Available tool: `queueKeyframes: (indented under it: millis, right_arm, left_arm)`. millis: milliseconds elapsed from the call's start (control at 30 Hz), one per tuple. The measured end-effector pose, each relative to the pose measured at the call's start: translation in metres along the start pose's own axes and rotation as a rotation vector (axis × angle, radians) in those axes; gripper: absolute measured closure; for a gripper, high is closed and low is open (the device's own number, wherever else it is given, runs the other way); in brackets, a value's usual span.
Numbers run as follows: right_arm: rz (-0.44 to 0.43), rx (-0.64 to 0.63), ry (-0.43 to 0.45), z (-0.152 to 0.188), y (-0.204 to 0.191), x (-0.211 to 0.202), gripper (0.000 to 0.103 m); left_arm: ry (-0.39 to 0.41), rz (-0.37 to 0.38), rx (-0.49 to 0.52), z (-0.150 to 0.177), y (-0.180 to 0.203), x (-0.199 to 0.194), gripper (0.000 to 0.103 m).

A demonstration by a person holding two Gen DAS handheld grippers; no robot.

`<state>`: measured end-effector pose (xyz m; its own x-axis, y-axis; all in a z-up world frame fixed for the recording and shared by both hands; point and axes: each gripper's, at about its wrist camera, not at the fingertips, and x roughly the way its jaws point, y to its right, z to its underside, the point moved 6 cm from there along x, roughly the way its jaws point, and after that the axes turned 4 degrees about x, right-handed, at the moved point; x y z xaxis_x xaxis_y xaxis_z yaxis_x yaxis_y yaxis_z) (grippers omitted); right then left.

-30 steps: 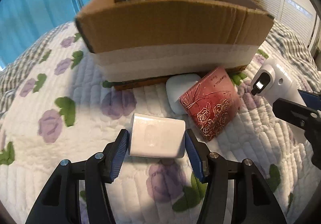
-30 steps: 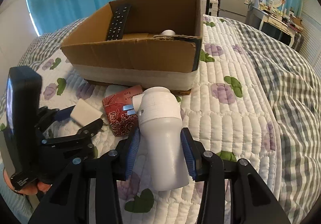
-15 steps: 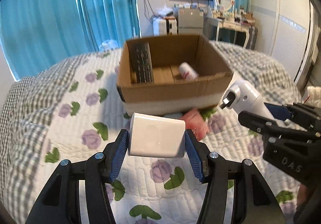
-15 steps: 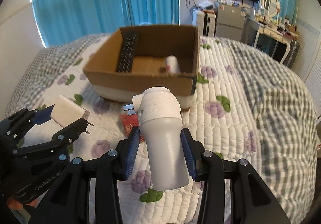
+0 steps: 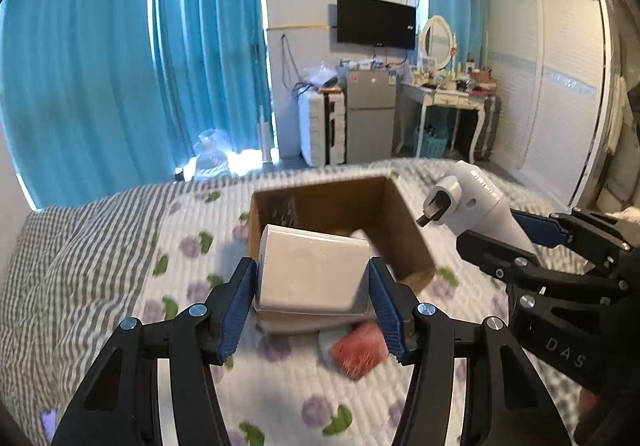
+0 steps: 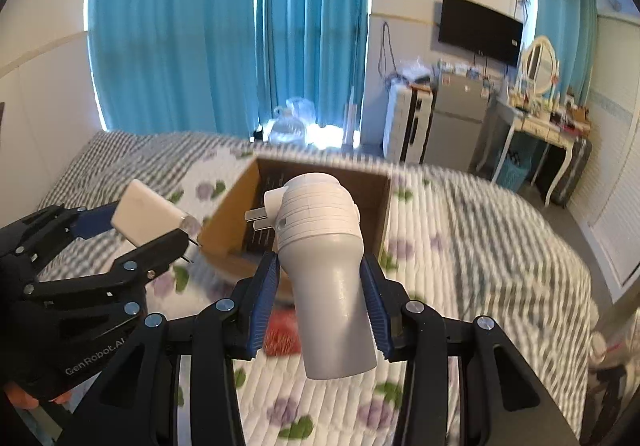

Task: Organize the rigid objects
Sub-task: 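Lower the hair dryer and adapter into the box and open both grippers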

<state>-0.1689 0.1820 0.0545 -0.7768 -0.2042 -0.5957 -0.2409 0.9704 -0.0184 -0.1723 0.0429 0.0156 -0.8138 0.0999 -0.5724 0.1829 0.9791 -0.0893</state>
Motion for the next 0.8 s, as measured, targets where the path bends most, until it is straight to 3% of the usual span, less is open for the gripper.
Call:
queueKeyframes:
  millis: [133,300,567,800]
  right_arm:
    - [0.010,-0.006,0.016,-0.024,0.005,0.012,0.062]
    - [0.033,-0.019,0.004,-0.040,0.017,0.045,0.062]
    - [0.036,0.011,-0.055,-0.032,0.039,0.110,0.062]
    - [0.058,-0.004,-0.112,-0.009,0.049,0.155,0.062]
  left_arm:
    - [0.003,-0.013,-0.005,-0.031,-0.013,0.030,0.046]
    - [-0.046,0.002,-0.026,-0.043,-0.020,0.080,0.046]
    - [-0.183,0.003,0.030,-0.001,0.000,0.162,0.046]
    - [-0.232,0.055,0.054,0.026,0.014,0.192,0.045]
